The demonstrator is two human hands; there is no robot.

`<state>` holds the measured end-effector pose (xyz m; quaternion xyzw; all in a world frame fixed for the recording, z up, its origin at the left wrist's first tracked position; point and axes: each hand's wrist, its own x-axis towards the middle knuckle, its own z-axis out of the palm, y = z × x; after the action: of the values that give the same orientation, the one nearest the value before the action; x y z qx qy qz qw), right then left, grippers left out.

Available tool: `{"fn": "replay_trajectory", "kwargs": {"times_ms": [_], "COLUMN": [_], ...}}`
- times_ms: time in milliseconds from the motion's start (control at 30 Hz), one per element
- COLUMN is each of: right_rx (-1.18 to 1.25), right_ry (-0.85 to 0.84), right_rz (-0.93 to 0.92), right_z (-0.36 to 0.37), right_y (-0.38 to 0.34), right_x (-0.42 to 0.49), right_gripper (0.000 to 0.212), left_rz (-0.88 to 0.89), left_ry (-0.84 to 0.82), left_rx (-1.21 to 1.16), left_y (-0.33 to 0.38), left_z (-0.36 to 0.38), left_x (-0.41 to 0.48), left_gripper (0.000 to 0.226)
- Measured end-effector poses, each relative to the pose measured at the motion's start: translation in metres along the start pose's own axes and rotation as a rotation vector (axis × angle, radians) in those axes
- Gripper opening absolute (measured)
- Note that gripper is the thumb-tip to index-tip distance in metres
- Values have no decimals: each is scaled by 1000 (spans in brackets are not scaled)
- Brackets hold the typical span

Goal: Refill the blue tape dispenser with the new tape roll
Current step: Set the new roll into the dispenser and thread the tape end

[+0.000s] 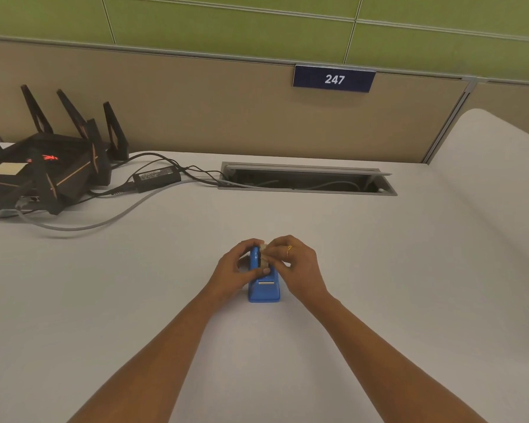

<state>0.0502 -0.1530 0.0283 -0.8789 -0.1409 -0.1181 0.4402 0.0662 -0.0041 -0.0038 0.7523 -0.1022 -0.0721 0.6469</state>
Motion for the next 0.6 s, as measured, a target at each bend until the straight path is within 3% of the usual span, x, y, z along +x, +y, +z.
{"fn": "replay_trajectory", "kwargs": {"times_ms": [367,600], "right_rx": [-72,-119], "right_ry": [90,48], "right_rz": [17,-57], "right_z": [3,3], "right_y": [1,2], "right_x": [-2,-5], "right_gripper": [17,19], "left_rz": [5,19], "left_ry": [9,-2], "left_rx": [4,-22], "left_y": [1,-1], "left_z": [1,0], "left_x": [0,1], "left_gripper": [48,45]}}
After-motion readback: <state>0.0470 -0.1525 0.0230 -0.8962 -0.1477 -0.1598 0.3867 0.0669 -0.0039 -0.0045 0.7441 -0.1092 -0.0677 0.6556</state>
